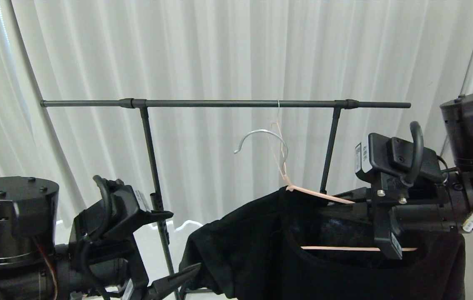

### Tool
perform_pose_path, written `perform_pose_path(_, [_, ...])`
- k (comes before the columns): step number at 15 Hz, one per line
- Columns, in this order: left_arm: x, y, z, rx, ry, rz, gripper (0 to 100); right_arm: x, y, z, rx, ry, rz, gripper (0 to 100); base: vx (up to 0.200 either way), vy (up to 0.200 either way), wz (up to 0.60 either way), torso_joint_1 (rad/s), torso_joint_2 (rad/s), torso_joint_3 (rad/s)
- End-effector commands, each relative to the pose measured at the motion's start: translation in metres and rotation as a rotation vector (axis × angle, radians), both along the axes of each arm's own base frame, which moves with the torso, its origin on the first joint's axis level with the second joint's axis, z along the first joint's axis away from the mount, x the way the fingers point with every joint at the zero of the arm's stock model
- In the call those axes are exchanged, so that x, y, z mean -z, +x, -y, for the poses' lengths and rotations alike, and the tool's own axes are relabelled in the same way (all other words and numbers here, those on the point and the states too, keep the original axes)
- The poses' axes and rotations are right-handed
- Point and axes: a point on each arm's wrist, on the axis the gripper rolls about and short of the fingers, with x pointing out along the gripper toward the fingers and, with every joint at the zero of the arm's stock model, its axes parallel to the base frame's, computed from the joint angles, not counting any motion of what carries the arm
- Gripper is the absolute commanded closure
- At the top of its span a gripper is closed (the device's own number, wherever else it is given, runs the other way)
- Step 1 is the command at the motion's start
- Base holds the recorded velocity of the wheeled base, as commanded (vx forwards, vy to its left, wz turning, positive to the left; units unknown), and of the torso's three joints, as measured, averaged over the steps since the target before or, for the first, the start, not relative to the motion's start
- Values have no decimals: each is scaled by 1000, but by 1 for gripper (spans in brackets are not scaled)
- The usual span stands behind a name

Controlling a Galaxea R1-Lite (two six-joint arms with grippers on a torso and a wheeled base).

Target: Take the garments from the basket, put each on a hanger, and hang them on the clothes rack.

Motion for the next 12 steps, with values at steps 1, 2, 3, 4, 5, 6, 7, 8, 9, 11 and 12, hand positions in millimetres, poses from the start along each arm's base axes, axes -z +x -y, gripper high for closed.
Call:
perform_pose_path(1, [19, 21, -11, -94, 39, -88, 0, -3, -2, 2, -9, 21, 17, 100, 0, 0, 0, 0, 0, 0])
perform_pose_path(2, [22, 25, -13, -111, 43, -101, 0, -3, -2, 2, -14, 34, 27, 100, 0, 0, 0, 0, 0, 0])
perform_pose_path(3, [28, 32, -16, -136, 49, -122, 0, -3, 0, 0, -14, 60, 54, 100, 0, 0, 0, 0, 0, 0])
perform_pose_path(4, [30, 38, -16, -144, 49, -126, 0, -4, 0, 0, -17, 79, 72, 100, 0, 0, 0, 0, 0, 0])
perform_pose_path(5, [33, 44, -15, -149, 51, -130, 0, -4, 0, -1, -19, 86, 78, 100, 0, 0, 0, 0, 0, 0])
perform_pose_path(6, [36, 48, -15, -156, 51, -133, 100, -3, 0, -1, -20, 85, 77, 100, 0, 0, 0, 0, 0, 0])
perform_pose_path(7, [37, 50, -16, -160, 50, -130, 100, -4, 0, -1, -20, 87, 79, 100, 0, 0, 0, 0, 0, 0])
perform_pose_path(8, [37, 52, -16, -165, 51, -130, 100, -5, 0, -1, -17, 89, 81, 100, 0, 0, 0, 0, 0, 0])
perform_pose_path(9, [38, 53, -19, -180, 51, -135, 100, -5, 1, 0, -14, 89, 81, 100, 0, 0, 0, 0, 0, 0])
perform_pose_path(11, [40, 58, -37, -262, 49, -144, 100, -5, 2, 2, 0, 90, 84, 100, 0, 0, 0, 0, 0, 0])
perform_pose_path(12, [42, 62, -50, -320, 48, -152, 100, -6, 4, 3, 7, 93, 89, 100, 0, 0, 0, 0, 0, 0])
